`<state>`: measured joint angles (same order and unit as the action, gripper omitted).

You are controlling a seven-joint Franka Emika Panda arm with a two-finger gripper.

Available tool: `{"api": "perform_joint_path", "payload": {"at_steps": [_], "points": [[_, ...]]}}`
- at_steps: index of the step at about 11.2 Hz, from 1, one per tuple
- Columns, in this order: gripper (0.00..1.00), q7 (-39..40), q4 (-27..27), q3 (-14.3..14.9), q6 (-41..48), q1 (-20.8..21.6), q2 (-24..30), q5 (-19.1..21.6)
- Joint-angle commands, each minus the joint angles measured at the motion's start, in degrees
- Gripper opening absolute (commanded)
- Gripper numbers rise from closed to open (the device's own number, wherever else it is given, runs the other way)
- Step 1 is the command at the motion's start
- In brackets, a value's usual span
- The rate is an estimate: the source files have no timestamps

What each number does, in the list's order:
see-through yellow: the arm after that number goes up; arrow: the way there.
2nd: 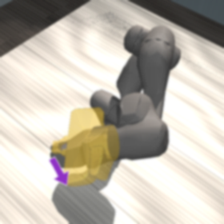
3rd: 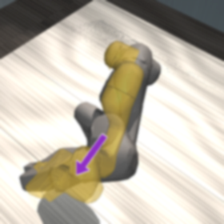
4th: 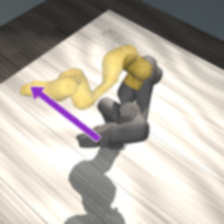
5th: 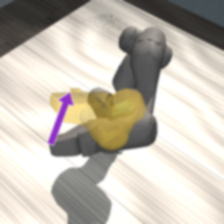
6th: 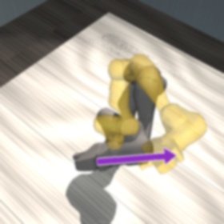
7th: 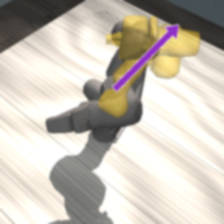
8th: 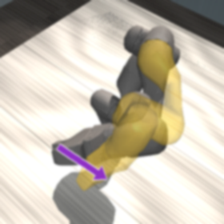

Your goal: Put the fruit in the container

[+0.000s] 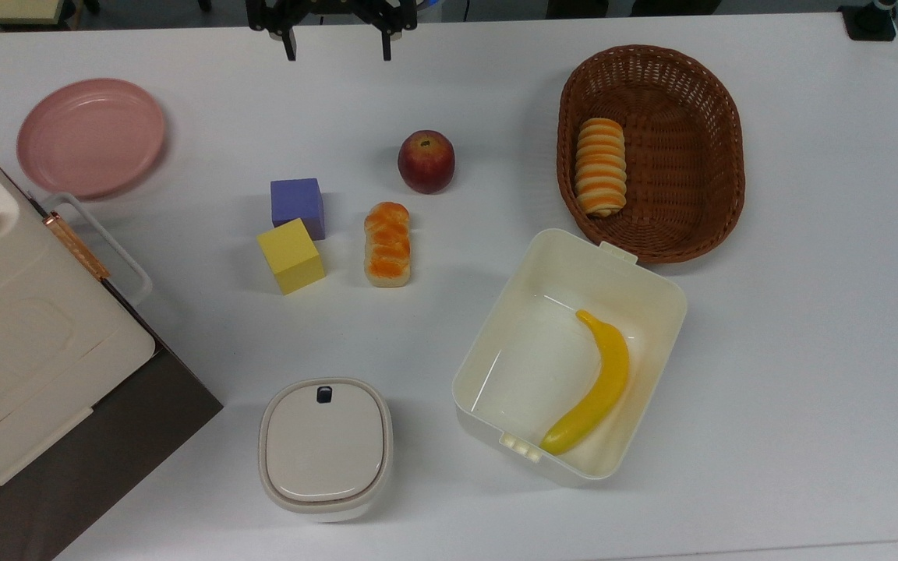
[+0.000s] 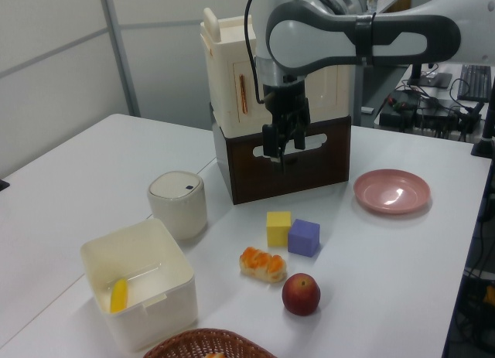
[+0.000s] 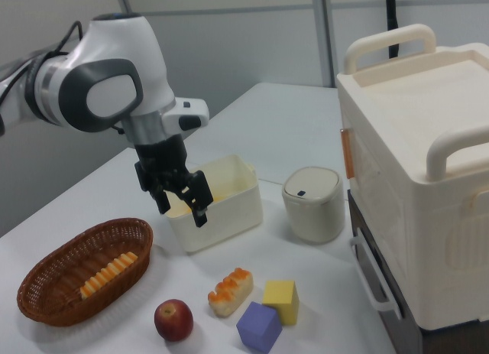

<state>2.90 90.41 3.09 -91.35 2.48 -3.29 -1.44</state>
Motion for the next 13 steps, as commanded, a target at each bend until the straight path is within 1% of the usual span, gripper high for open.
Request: {"api": "perform_joint_path", "payload": {"at_steps": [1, 3, 4, 6, 13], "points": [[1.0, 1.32, 4.42, 0.43, 0.82, 1.38, 0.31, 1.17], [1.0, 0.53, 6.52, 0.08, 1.08, 1.73, -1.62, 2.66], [1.0, 0.53, 7.93, 0.08, 0.82, 2.69, -2.15, 3.36], [1.0, 0.53, 8.73, 0.08, 0.56, 2.96, -5.57, 5.47], [1.0, 0.44, 10.58, 0.08, 0.56, 5.51, -14.45, 5.75]]}}
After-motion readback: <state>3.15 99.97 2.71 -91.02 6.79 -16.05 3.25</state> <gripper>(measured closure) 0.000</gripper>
